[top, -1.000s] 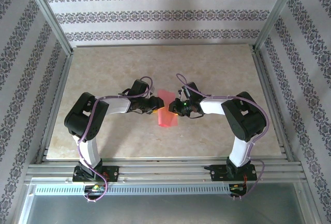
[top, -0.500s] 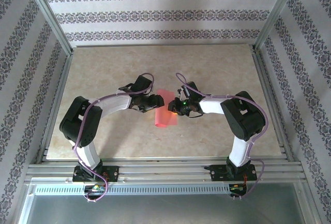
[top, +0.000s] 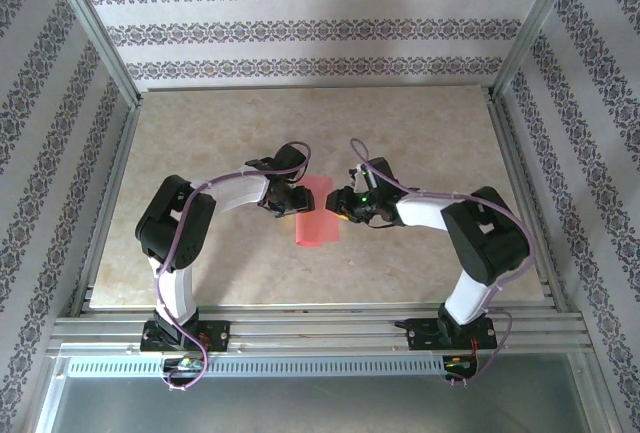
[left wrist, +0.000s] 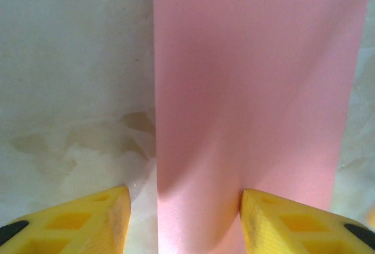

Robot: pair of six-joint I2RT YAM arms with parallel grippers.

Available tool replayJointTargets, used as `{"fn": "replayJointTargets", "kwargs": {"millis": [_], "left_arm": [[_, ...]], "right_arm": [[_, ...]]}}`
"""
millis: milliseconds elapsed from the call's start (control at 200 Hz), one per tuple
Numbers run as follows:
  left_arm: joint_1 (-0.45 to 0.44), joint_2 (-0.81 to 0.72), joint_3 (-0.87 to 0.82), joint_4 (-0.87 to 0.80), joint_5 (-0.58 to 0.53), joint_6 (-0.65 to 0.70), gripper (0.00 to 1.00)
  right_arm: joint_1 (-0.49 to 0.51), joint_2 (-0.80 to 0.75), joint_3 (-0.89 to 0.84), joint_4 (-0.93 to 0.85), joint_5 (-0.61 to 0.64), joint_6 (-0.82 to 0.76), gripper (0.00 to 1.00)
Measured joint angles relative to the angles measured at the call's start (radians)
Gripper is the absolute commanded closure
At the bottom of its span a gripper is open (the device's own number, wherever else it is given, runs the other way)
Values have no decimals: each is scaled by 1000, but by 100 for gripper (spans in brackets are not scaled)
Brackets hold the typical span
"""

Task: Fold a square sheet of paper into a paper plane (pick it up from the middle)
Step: Hold the square sheet of paper at the center of the table.

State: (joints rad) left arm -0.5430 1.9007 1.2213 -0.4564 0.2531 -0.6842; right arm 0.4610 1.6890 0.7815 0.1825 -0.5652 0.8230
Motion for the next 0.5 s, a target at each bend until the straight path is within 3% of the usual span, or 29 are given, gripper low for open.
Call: {"fn": "replayJointTargets", "kwargs": {"millis": [190,355,500], "left_arm": [[12,-30,-43,15,23,1,50],[36,-60,-78,16,34,17,42],[47,-80,-82,16,28,27,46]], "right_arm": [[-50,-70,-13,9,14,-23,59],[-51,-43,-22,8,22,-23,59],[-42,-24,-22,8,26,-23,59]]}}
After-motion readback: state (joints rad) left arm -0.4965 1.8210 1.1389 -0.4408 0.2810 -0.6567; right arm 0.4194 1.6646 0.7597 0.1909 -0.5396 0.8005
